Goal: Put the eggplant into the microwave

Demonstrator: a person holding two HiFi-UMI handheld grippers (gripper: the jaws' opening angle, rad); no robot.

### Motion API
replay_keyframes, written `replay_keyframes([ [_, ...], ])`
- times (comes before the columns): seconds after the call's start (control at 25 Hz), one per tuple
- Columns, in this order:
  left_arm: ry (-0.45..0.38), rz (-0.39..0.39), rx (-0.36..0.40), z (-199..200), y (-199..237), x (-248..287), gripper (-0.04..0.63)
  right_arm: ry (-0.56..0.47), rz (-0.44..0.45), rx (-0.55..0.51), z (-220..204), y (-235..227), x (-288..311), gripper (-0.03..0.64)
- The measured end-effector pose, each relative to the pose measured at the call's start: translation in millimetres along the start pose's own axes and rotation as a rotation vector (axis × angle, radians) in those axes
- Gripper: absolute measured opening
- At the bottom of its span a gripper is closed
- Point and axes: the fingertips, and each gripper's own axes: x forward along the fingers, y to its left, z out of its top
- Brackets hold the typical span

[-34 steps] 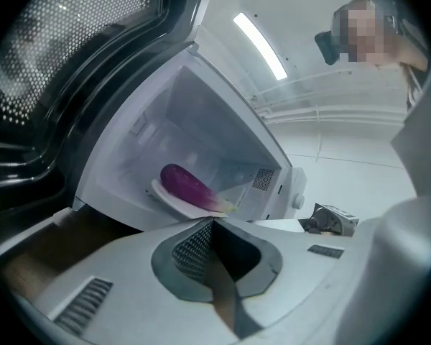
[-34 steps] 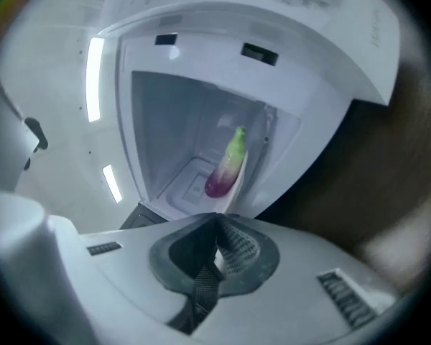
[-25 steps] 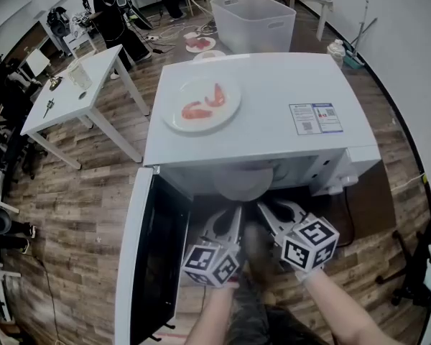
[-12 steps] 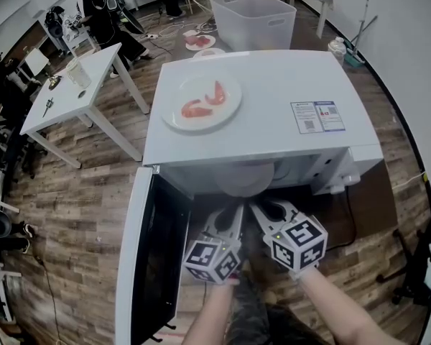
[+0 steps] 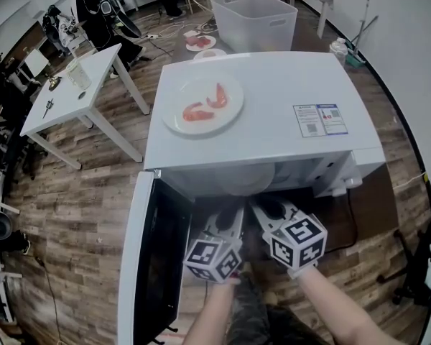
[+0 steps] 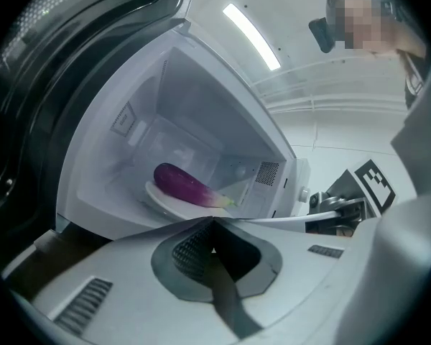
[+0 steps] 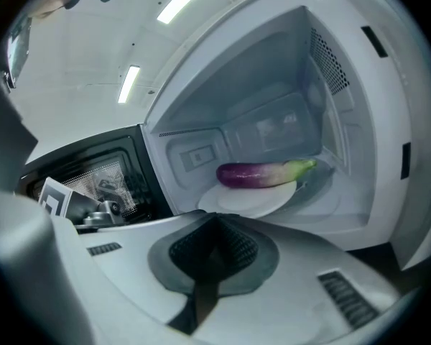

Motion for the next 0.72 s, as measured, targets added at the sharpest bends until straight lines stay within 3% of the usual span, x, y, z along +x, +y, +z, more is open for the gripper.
replay_keyframes([
  [0.72,0.002,0.007,-0.016,3.9,8.9,8.5,0.0,-0.011,-0.021,0.035,8.1,-9.5,13.1,0.002],
])
